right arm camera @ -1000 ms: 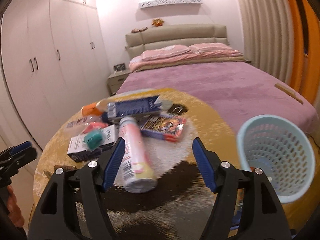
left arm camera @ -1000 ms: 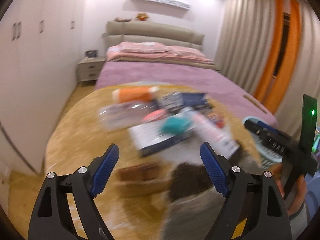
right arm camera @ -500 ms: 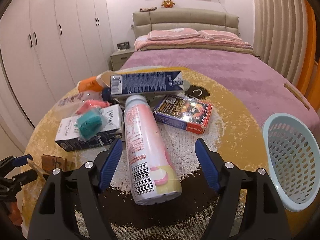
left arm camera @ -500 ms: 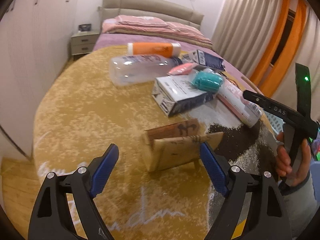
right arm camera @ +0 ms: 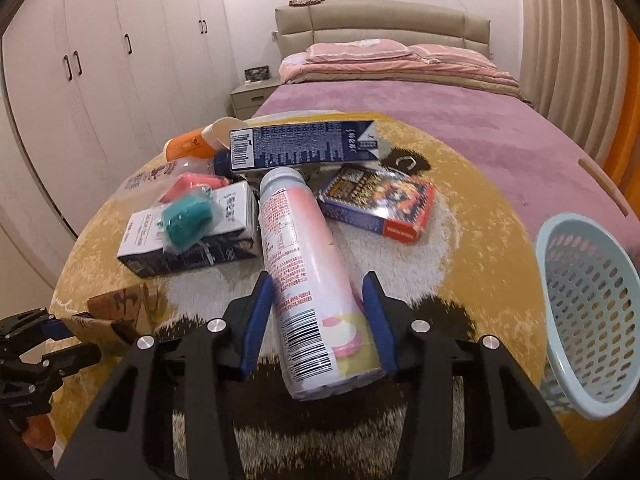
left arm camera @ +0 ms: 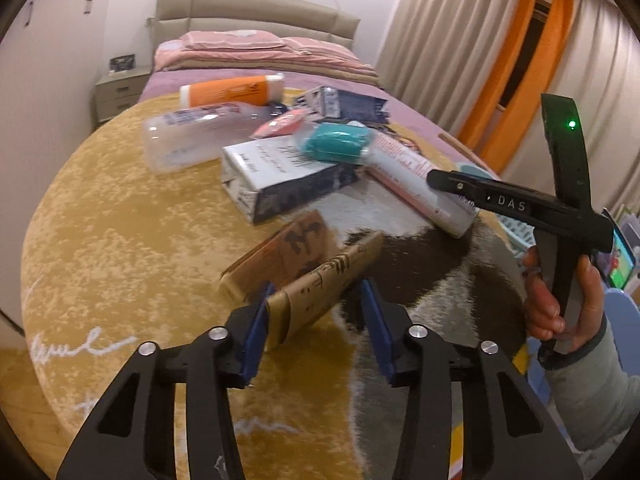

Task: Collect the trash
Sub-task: 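Grasp the cardboard pieces with the left tool while the right tool grasps the pink spray can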

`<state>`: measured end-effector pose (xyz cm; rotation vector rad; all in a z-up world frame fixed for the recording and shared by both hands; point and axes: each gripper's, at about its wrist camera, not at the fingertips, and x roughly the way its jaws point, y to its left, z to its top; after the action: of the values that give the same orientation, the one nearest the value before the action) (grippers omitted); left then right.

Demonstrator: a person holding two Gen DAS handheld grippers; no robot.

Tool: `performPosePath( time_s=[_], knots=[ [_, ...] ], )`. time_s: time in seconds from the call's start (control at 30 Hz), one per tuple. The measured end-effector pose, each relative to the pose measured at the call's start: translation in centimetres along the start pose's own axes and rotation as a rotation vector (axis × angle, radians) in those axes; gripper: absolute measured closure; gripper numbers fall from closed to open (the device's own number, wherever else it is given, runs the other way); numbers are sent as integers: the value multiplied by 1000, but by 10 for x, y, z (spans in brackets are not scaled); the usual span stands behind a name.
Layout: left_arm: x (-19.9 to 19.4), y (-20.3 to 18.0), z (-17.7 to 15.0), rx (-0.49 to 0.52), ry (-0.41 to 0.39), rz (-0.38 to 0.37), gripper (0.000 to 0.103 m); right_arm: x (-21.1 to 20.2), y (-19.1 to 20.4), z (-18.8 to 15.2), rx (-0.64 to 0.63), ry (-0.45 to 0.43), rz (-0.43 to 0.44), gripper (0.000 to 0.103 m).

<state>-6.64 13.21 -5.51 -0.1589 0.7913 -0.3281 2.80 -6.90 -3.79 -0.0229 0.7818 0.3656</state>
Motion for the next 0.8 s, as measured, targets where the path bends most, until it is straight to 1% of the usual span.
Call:
performPosePath(
  time_s=[0.13, 0.23, 0.27, 0.3, 0.37, 0.4, 0.47, 0.5, 0.6, 0.63, 0.7, 0.8],
  knots=[
    [2, -9, 1, 5, 0, -34, 61, -14, -2, -11, -6, 27, 4, 60],
    [9, -16, 1, 12, 11, -41, 62, -18, -1, -14, -17, 42, 2, 59],
    [12, -18, 1, 10, 20, -38, 66, -17, -1, -13, -15, 43, 7, 54],
    [15, -19, 1, 8, 33, -30, 69, -15, 0, -10, -13, 43, 11, 44],
    [19, -21, 1, 5, 46, -18, 80, -10, 2, -7, -13, 51, 11, 32],
    [19, -22, 0, 1, 46, -10, 83, -5, 4, -4, -22, 58, 16, 31],
    [18, -20, 1, -7, 45, -2, 91, 3, 8, -2, -36, 73, 18, 31],
    [16, -19, 2, -11, 43, 1, 94, 7, 9, 0, -42, 87, 17, 31],
    [10, -19, 4, -17, 29, 9, 95, 14, 11, 3, -50, 115, 26, 33],
    [9, -19, 5, -17, 25, 11, 95, 15, 11, 3, -55, 116, 23, 36],
    [5, -20, 7, -16, 17, 13, 96, 15, 12, 1, -72, 121, 5, 54],
    [2, -25, 11, -13, 6, 13, 96, 12, 9, -2, -64, 124, 37, 55]
  ],
)
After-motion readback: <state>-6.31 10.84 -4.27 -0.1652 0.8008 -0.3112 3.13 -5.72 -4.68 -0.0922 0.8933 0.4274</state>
